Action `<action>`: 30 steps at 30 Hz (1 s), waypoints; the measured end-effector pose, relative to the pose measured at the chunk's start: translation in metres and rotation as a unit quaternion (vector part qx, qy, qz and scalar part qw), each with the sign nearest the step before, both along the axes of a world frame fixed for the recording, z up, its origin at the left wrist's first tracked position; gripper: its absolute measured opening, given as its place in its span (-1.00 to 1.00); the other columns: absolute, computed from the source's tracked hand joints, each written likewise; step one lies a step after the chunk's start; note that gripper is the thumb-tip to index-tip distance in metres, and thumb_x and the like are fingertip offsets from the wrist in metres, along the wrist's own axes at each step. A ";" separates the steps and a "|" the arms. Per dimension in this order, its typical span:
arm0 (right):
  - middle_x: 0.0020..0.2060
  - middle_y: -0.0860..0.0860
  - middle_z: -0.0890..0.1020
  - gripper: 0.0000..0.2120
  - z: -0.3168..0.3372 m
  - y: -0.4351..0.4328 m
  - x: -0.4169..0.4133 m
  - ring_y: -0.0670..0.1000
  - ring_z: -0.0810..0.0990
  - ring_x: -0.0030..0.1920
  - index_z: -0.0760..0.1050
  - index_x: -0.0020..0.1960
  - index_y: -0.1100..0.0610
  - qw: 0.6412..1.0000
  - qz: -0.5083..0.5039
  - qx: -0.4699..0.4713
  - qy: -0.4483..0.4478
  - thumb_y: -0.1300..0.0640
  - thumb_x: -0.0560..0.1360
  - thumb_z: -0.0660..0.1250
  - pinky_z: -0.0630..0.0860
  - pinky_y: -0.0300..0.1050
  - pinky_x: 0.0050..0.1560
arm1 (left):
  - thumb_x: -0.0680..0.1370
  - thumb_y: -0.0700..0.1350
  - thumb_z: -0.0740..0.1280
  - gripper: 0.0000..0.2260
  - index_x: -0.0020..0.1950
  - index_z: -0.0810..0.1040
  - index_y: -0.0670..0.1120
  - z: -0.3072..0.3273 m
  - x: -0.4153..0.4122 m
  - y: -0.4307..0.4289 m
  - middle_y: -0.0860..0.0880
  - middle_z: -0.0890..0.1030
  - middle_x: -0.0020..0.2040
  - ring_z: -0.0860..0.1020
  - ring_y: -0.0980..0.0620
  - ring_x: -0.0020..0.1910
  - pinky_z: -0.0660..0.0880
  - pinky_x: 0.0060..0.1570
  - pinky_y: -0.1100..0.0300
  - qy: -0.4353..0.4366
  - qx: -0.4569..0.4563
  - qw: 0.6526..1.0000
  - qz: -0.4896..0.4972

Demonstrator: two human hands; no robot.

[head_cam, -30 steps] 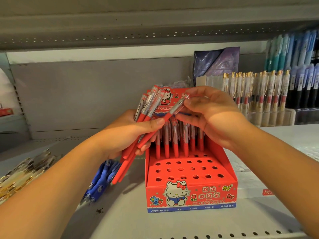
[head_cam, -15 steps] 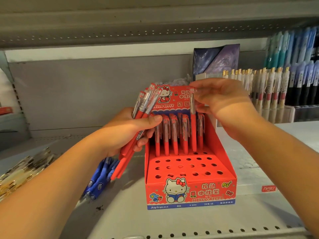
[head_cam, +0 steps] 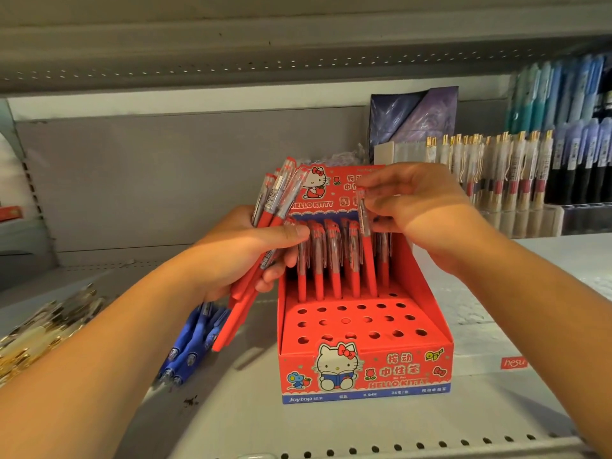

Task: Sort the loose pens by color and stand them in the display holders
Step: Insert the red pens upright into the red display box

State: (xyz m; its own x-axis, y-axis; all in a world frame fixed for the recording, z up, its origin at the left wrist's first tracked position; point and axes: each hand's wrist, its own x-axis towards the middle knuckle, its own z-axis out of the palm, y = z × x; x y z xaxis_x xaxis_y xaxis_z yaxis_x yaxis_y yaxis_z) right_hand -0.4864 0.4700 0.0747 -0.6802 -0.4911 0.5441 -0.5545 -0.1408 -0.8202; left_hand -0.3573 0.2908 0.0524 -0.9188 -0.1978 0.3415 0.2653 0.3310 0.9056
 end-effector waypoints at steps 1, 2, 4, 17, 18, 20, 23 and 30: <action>-0.29 -0.01 0.64 -0.67 0.000 0.000 -0.001 -0.06 0.62 -0.31 0.61 -0.16 0.05 1.000 -0.003 0.014 -0.006 0.46 0.50 0.30 0.67 -0.12 -0.23 | 0.48 -0.11 0.42 -0.86 -0.20 0.55 -0.15 0.000 0.000 0.000 -0.13 0.50 -0.38 0.33 0.04 -0.58 0.29 -0.61 0.28 0.000 -0.001 1.000 -0.001; -0.31 0.00 0.64 -0.67 -0.001 0.000 -0.002 -0.04 0.62 -0.32 0.61 -0.16 0.06 0.999 -0.010 0.036 -0.009 0.48 0.48 0.29 0.67 -0.11 -0.24 | 0.49 -0.12 0.41 -0.87 -0.19 0.55 -0.15 0.000 0.000 0.000 -0.14 0.51 -0.38 0.33 0.04 -0.58 0.29 -0.61 0.29 0.000 -0.001 1.000 -0.003; -0.26 0.06 0.67 -0.67 -0.002 -0.002 -0.005 0.08 0.67 -0.24 0.60 -0.17 0.06 0.995 -0.045 0.090 0.012 0.46 0.47 0.27 0.68 -0.01 -0.17 | 0.48 -0.13 0.43 -0.86 -0.13 0.55 -0.18 0.000 0.001 -0.001 -0.14 0.53 -0.38 0.34 0.05 -0.59 0.29 -0.63 0.30 0.004 0.003 1.000 -0.010; -0.28 -0.08 0.61 -0.90 -0.004 -0.001 -0.003 0.02 0.59 -0.22 0.54 -0.25 0.00 0.910 -0.248 0.249 0.220 0.13 0.42 0.29 0.50 -0.19 -0.27 | 0.50 -0.17 0.37 -0.80 -0.33 0.61 -0.02 0.003 -0.001 0.003 -0.18 0.55 -0.35 0.35 0.02 -0.60 0.31 -0.60 0.29 0.058 0.027 0.997 -0.032; -0.27 -0.08 0.63 -0.90 -0.005 -0.001 -0.002 0.03 0.61 -0.21 0.57 -0.23 0.00 0.915 -0.253 0.212 0.233 0.12 0.42 0.30 0.56 -0.13 -0.19 | 0.49 -0.17 0.38 -0.81 -0.32 0.61 -0.02 0.003 -0.001 0.004 -0.18 0.56 -0.34 0.35 0.01 -0.59 0.32 -0.60 0.28 0.060 0.028 0.997 -0.034; -0.26 -0.08 0.65 -0.88 -0.008 -0.002 0.004 0.01 0.62 -0.19 0.60 -0.21 0.00 0.941 -0.204 0.114 0.243 0.17 0.42 0.32 0.60 -0.05 -0.09 | 0.50 -0.18 0.38 -0.83 -0.30 0.61 -0.04 0.003 -0.001 0.004 -0.21 0.58 -0.31 0.37 0.00 -0.59 0.33 -0.61 0.26 0.058 0.031 0.997 -0.038; -0.21 -0.06 0.66 -0.76 -0.013 -0.006 0.015 -0.04 0.63 -0.16 0.60 -0.15 -0.01 0.968 -0.047 0.042 0.241 0.33 0.41 0.34 0.59 -0.13 -0.05 | 0.50 -0.17 0.37 -0.90 -0.22 0.60 -0.10 0.001 -0.002 0.007 -0.23 0.61 -0.27 0.39 -0.03 -0.58 0.34 -0.62 0.26 0.053 0.040 0.997 -0.031; -0.04 -0.05 0.66 -0.69 -0.021 -0.014 0.025 -0.08 0.64 -0.04 0.54 0.16 -0.02 0.964 0.086 0.095 0.232 0.24 0.48 0.44 0.57 -0.14 0.07 | 0.48 -0.09 0.40 -0.85 -0.17 0.56 -0.17 0.001 -0.002 0.011 -0.22 0.42 -0.49 0.36 -0.04 -0.63 0.33 -0.63 0.24 0.048 0.036 0.998 -0.031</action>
State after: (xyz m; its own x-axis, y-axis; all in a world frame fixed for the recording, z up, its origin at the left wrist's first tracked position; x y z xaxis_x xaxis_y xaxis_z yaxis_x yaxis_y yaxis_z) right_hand -0.4610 0.4562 0.0542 -0.2836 -0.6959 0.6597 -0.8501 -0.1358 -0.5087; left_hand -0.3594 0.3021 0.0535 -0.8939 -0.1691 0.4150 0.3693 0.2466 0.8960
